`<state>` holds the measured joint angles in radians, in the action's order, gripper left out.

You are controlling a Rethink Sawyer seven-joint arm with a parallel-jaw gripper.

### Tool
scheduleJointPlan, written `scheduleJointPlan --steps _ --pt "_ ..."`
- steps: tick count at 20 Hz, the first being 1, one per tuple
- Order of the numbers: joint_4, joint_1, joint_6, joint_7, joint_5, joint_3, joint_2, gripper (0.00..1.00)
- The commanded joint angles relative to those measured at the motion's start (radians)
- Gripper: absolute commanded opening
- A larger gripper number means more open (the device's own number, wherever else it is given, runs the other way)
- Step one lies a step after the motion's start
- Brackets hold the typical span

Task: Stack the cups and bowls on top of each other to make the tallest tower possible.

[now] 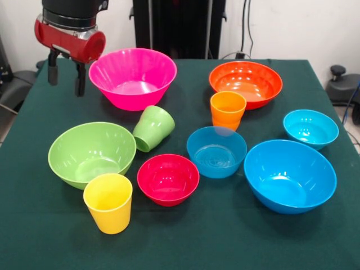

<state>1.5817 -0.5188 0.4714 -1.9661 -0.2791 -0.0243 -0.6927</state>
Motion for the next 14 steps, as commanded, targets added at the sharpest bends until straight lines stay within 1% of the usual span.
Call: scheduleJointPlan --steps 1,14 --pt "-0.017 0.014 0.084 0.172 -0.082 -0.136 0.026 1.00" --pt "-0.016 0.011 0.088 0.160 -0.087 -0.143 0.024 1.00"
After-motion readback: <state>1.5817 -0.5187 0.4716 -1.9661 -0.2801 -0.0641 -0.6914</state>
